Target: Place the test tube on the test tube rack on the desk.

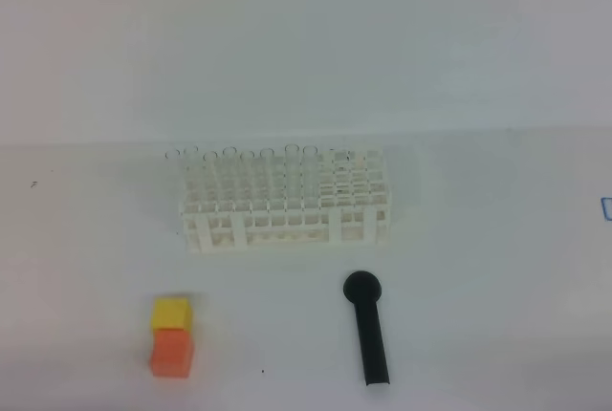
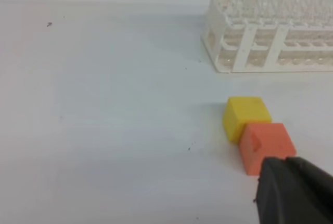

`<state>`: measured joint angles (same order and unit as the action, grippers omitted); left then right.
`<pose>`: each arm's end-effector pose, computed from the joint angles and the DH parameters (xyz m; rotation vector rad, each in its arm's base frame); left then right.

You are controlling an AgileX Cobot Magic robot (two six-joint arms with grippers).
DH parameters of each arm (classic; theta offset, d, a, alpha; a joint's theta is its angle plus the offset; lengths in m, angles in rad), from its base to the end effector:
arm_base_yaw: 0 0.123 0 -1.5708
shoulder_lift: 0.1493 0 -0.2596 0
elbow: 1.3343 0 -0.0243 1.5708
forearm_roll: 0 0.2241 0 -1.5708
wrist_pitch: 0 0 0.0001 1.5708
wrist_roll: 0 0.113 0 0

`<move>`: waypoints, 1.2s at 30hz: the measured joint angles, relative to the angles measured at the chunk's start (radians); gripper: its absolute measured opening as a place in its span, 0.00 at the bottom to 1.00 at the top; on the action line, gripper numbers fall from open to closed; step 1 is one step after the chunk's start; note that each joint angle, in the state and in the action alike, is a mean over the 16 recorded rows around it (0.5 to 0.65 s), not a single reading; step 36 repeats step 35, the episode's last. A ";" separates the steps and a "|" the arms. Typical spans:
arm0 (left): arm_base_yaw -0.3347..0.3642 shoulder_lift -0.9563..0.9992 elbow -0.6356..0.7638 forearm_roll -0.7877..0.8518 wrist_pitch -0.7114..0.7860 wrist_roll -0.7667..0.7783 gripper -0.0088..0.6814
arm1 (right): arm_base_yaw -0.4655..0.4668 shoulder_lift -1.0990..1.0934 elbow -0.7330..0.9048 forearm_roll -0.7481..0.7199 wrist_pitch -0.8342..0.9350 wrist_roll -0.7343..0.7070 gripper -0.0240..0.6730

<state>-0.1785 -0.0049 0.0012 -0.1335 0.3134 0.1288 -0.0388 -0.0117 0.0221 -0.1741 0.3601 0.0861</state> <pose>0.0722 -0.0178 0.1802 0.1907 1.7833 -0.1635 0.0725 -0.0097 0.1689 0.0073 1.8508 -0.1372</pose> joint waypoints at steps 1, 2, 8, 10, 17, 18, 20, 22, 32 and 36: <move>0.000 0.000 0.000 0.011 -0.003 -0.007 0.01 | 0.000 0.000 0.000 0.000 0.000 0.000 0.03; 0.000 0.000 0.000 0.022 -0.005 -0.013 0.01 | 0.000 0.000 0.000 0.000 0.000 0.000 0.03; 0.020 0.001 0.000 0.055 -0.019 -0.085 0.01 | 0.000 0.000 0.000 0.000 0.001 0.000 0.03; 0.030 0.001 0.000 0.062 -0.021 -0.106 0.01 | 0.000 0.000 0.000 0.000 0.001 0.000 0.03; 0.065 0.001 0.000 0.076 -0.011 -0.134 0.01 | 0.000 0.000 0.000 0.000 0.002 0.000 0.03; 0.070 0.001 0.000 0.077 -0.009 -0.128 0.01 | 0.000 0.000 0.000 0.000 0.002 0.000 0.03; 0.077 0.001 0.000 0.075 -0.005 -0.104 0.01 | 0.000 0.000 0.000 0.000 0.002 0.000 0.03; 0.080 0.001 0.000 0.069 -0.001 -0.079 0.01 | 0.000 0.000 0.000 0.000 0.002 0.000 0.03; 0.080 0.001 0.000 0.039 0.008 0.018 0.01 | 0.000 0.000 0.000 0.000 0.002 0.000 0.03; 0.080 0.001 0.000 0.028 0.009 0.018 0.01 | 0.000 0.000 0.000 0.000 0.002 0.000 0.03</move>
